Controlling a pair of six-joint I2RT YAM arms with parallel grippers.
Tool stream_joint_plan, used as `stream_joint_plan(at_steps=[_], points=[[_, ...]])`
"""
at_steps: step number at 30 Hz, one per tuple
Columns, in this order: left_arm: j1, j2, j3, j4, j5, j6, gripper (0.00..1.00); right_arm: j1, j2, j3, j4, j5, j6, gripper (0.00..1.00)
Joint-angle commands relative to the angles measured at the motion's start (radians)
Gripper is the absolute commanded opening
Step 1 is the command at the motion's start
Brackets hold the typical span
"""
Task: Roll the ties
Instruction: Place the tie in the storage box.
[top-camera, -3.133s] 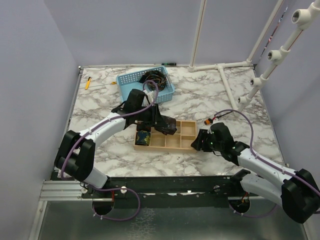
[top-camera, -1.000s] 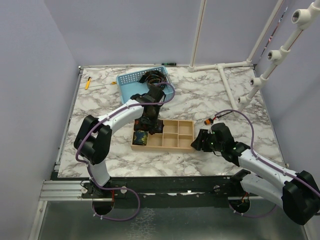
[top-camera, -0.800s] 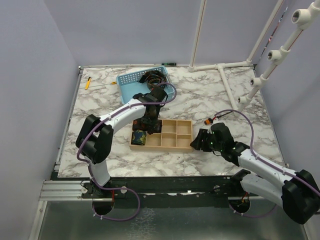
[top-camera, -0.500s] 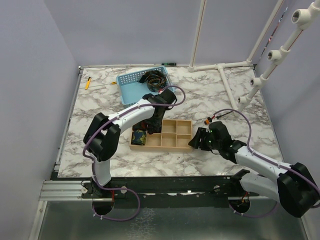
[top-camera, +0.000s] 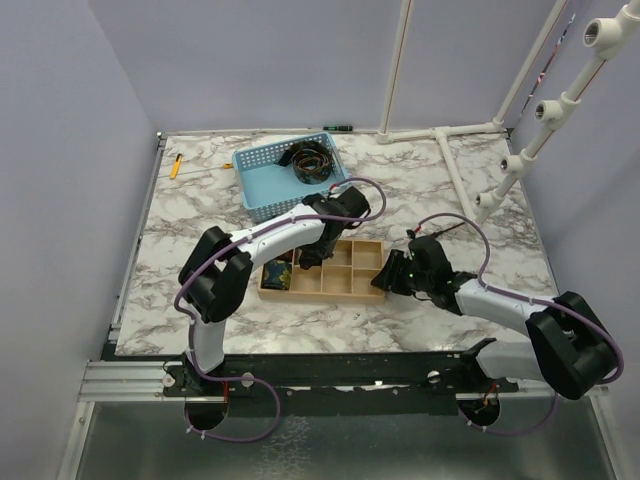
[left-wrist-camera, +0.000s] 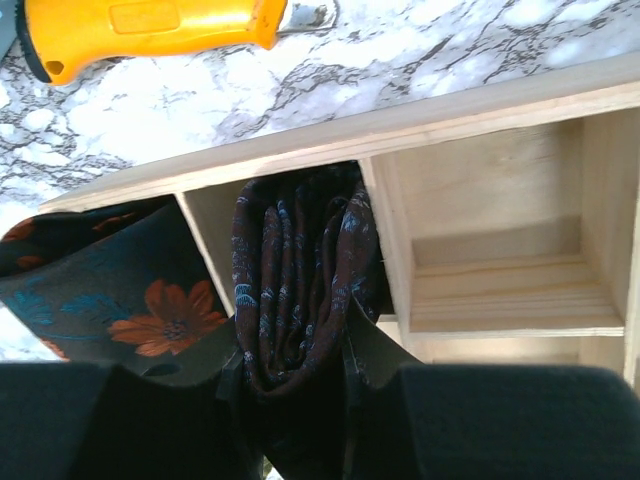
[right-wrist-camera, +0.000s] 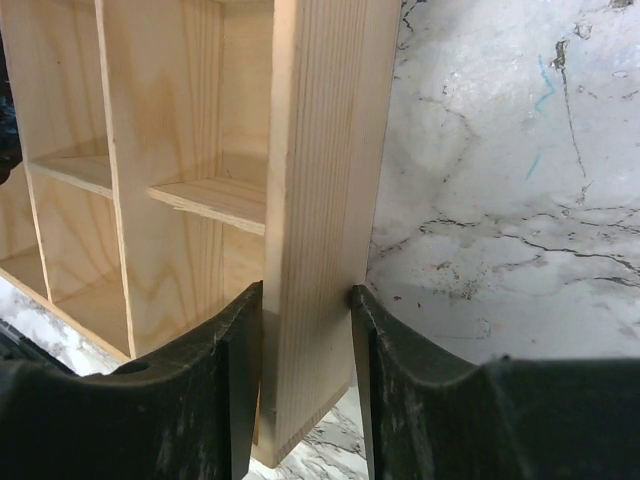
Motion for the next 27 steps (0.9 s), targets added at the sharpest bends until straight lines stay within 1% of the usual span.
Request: stream_joint_plan(at_steps=[1, 4, 6, 11, 16, 22, 27], points=[[-0.028, -0.044, -0.055, 0.118, 0.019, -0.066, 0.0, 0.003, 0.022, -0.024, 0.08, -0.059, 0.031, 0.42], [-0.036, -0.077, -0.103, 0.214, 0.04, -0.066, 0.0, 0.003, 0.025, -0.039, 0.096, -0.066, 0.039, 0.4], [-0.042, -0.097, -0.138, 0.27, 0.03, -0.06, 0.0, 0.004, 0.031, -0.046, 0.105, -0.073, 0.044, 0.38], [-0.044, -0.135, -0.201, 0.362, 0.02, 0.008, 0.0, 0.004, 0.035, -0.06, 0.117, -0.09, 0.041, 0.34], [-0.044, -0.152, -0.212, 0.391, 0.033, 0.115, 0.0, 0.005, 0.048, -0.061, 0.106, -0.099, 0.027, 0.26], [-0.041, -0.167, -0.221, 0.397, 0.085, 0.274, 0.0, 0.006, 0.039, -0.053, 0.057, -0.087, 0.005, 0.17], [-0.025, -0.194, -0.232, 0.396, 0.188, 0.398, 0.0, 0.005, 0.01, -0.044, -0.006, -0.061, -0.024, 0.09]])
